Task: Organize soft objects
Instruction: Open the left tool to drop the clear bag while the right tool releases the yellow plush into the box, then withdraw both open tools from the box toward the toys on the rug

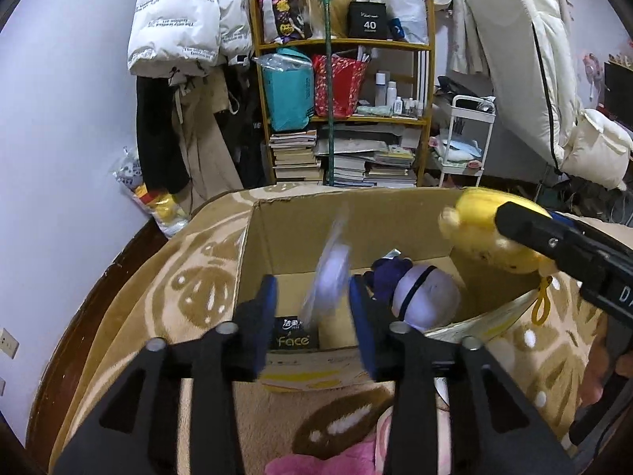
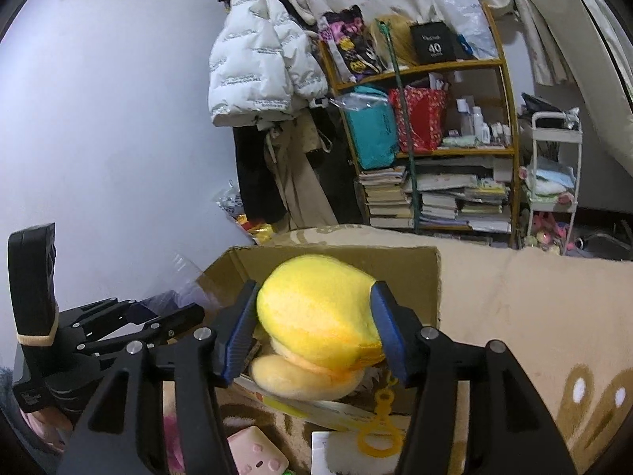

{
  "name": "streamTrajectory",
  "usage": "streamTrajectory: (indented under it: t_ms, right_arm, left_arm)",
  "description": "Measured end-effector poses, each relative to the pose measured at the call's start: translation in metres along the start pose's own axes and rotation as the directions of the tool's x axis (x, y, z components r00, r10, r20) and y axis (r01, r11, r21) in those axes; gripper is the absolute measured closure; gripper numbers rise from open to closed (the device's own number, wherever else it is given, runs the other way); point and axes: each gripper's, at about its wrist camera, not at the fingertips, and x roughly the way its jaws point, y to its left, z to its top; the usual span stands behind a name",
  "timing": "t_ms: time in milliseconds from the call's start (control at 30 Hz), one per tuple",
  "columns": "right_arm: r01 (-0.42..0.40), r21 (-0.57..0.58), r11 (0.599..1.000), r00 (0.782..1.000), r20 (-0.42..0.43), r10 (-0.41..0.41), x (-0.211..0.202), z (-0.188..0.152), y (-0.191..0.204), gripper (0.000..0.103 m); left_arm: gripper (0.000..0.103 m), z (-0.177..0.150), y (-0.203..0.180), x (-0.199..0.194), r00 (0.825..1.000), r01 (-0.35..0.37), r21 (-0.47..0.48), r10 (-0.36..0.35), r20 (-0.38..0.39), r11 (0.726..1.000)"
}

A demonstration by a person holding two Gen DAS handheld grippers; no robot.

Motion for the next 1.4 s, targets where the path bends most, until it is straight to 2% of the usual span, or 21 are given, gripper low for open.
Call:
streamTrajectory:
  t_ms: [33,167,233,267,333,400,567,700,1100,1400]
  right_arm:
    - [0.004,0.004,1.0,1.0,-0.001,-0.004,-0.001,0.001,-0.001,0.042]
    - [0.037,-0.002,0.999,0.999,-0.001,-0.037,-0.003,0.002,0.0,0.035]
    - [0.041,0.009,0.999,0.999,0.003,-0.041,-0.006,0.002,-0.001,0.033]
    - [0.047,0.016,0.999,0.999,0.004,-0.047,-0.008,0.003,-0.001,0.028]
    - [0.064,0.023,0.998,0.998,0.006,-0.064,-0.011,0.003,0.0,0.019]
    - [0.084,0.032,0.996,0.996,0.017,-0.085,-0.016,0.003,0.0,0.008]
    - [0.098,0.051,0.994,0.995,0.023,-0.099,-0.03,0.003,0.004,0.0]
    - [0.108,0.048,0.993,0.994,0.024,-0.109,-0.042,-0.001,0.009,0.0]
    - [0.13,-0.017,0.991,0.991,-0.013,-0.13,-0.071,-0.016,0.04,0.0]
    - [0.12,-0.041,0.992,0.992,-0.031,-0.121,-0.089,-0.028,0.056,0.0]
  left_arm:
    - [0.051,0.0,0.001,0.0,1.0,-0.005,-0.005,0.005,0.001,1.0]
    - [0.045,0.0,0.002,-0.005,1.0,-0.013,-0.002,0.013,0.013,1.0]
    - [0.035,0.0,0.003,-0.007,1.0,-0.017,-0.001,0.017,0.016,1.0]
    - [0.032,0.0,0.003,-0.009,1.0,-0.021,0.0,0.021,0.02,1.0]
    - [0.018,0.001,0.005,-0.013,0.999,-0.036,0.007,0.036,0.03,0.999]
    - [0.012,0.002,0.005,-0.018,0.997,-0.068,0.019,0.067,0.041,0.997]
    - [0.006,0.002,0.013,-0.03,0.996,-0.082,-0.009,0.083,0.044,0.997]
    - [0.004,-0.002,0.02,-0.045,0.995,-0.084,-0.028,0.085,0.045,0.996]
    - [0.003,-0.018,0.016,-0.084,0.995,-0.098,0.0,0.098,0.007,0.995]
    - [0.003,-0.038,0.022,-0.102,0.994,-0.069,-0.02,0.067,-0.083,0.997]
